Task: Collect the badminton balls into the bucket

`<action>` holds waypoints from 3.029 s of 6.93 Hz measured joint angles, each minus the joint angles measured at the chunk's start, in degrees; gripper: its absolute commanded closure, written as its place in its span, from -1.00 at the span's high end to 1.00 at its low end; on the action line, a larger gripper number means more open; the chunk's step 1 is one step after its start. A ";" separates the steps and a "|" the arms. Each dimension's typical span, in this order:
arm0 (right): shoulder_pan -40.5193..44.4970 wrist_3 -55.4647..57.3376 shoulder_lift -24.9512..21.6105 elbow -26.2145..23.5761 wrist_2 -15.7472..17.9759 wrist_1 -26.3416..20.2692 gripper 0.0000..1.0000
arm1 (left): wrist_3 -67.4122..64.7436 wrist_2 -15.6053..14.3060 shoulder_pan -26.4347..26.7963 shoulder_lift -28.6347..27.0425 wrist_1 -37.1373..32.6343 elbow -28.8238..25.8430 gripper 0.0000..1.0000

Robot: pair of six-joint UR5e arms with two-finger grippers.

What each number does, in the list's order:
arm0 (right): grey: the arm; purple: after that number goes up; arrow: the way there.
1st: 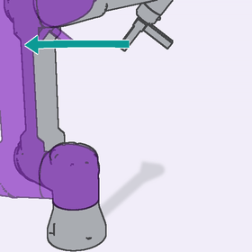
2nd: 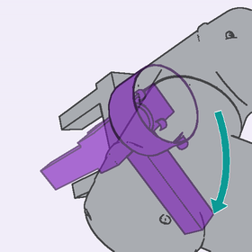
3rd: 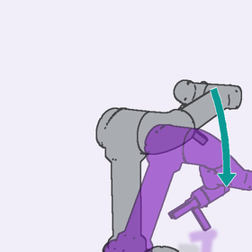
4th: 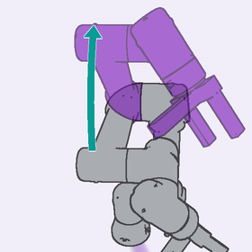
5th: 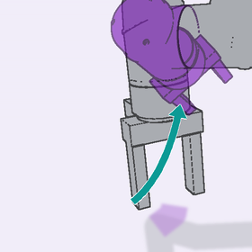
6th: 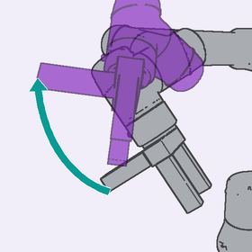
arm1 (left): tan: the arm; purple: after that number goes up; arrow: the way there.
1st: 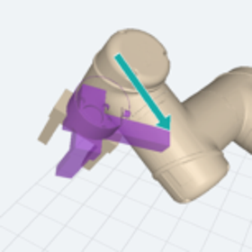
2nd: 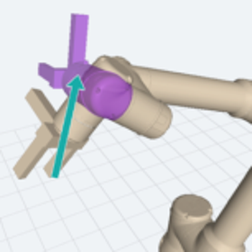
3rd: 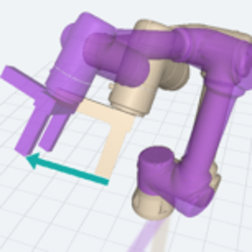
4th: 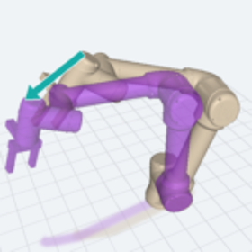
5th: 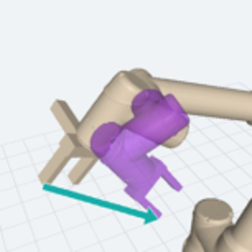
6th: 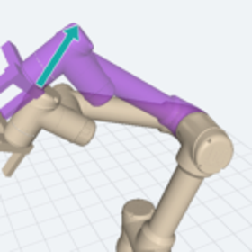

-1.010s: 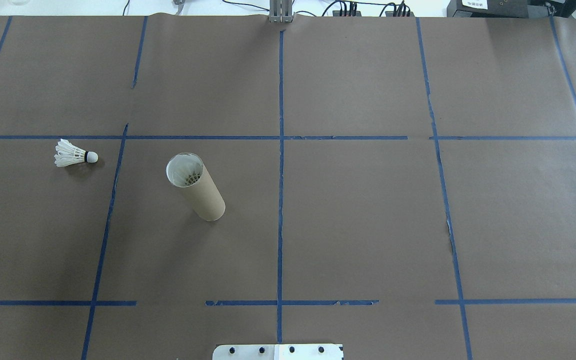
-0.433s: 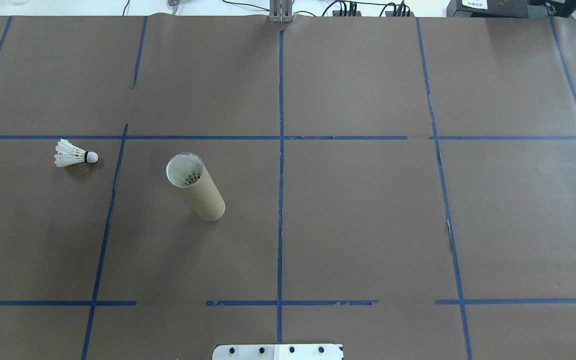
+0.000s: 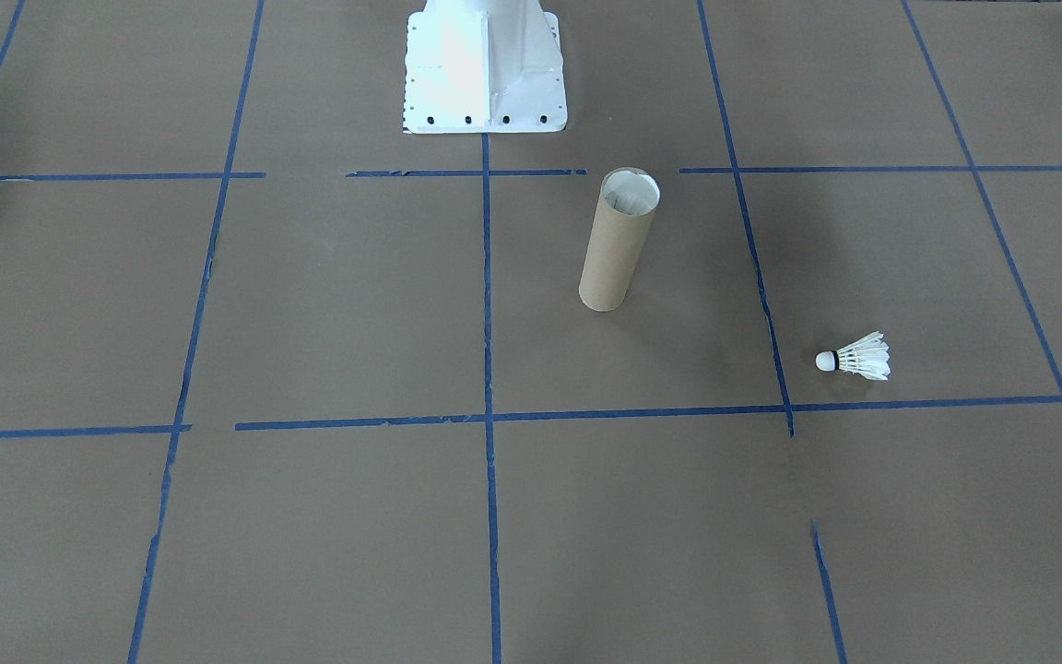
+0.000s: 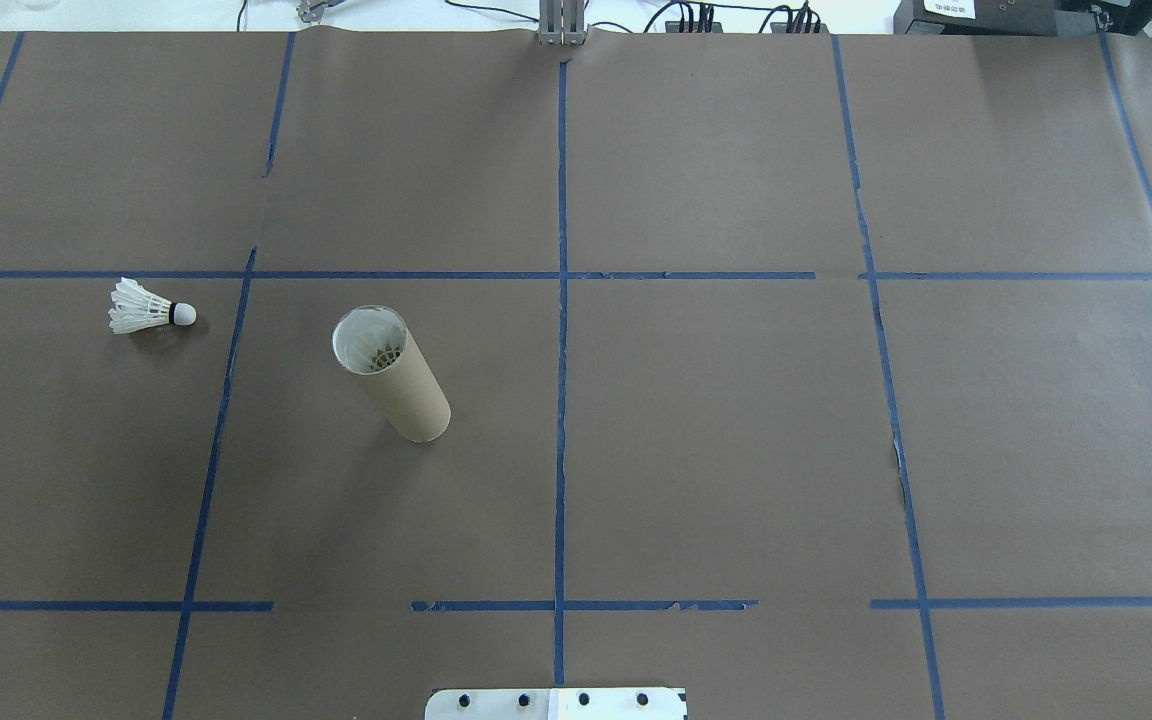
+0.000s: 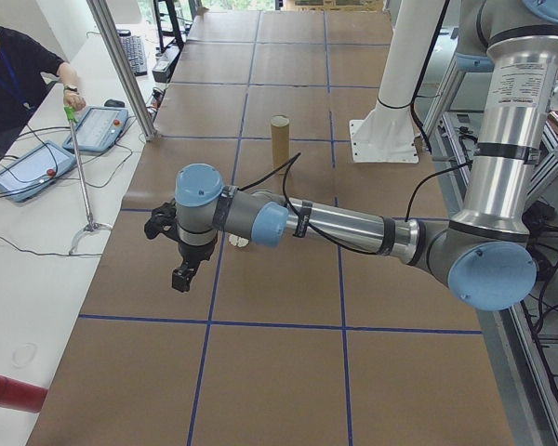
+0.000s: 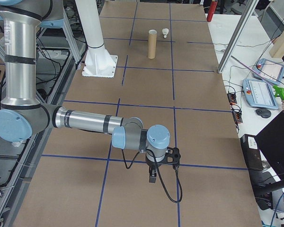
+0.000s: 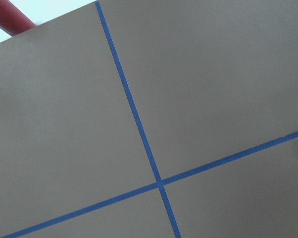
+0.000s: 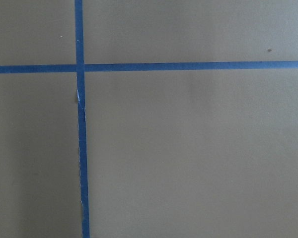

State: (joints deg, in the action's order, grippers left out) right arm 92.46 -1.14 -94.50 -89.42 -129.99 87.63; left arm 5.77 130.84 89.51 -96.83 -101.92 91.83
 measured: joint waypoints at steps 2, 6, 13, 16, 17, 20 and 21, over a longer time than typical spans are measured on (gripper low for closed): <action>0.00 0.00 -0.01 0.00 -0.01 0.00 1.00 | -5.34 0.03 -0.65 1.31 -12.00 -6.10 1.00; 0.00 0.00 0.02 0.04 0.00 0.00 1.00 | -31.52 4.58 -7.48 3.73 -33.43 -11.74 1.00; 0.00 0.00 0.02 0.04 0.00 0.00 1.00 | -66.12 3.13 -24.08 1.23 -69.89 -19.21 1.00; 0.00 0.00 0.02 0.04 -0.01 0.00 1.00 | -68.25 0.60 -29.97 -2.01 -71.46 -22.54 1.00; 0.00 0.00 0.00 0.04 -0.04 0.00 1.00 | -68.34 0.45 -31.03 -3.16 -72.34 -24.37 0.75; 0.00 0.00 -0.03 0.04 -0.02 0.00 1.00 | -71.83 0.62 -32.06 -5.47 -73.32 -26.03 -0.91; 0.00 0.00 -0.01 0.04 -0.02 0.00 1.00 | -72.87 0.78 -32.15 -5.77 -73.38 -25.95 -1.00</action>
State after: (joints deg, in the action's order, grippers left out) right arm 92.46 -1.14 -94.51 -89.39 -130.01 87.63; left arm -67.10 131.62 57.36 -102.60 -175.30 65.88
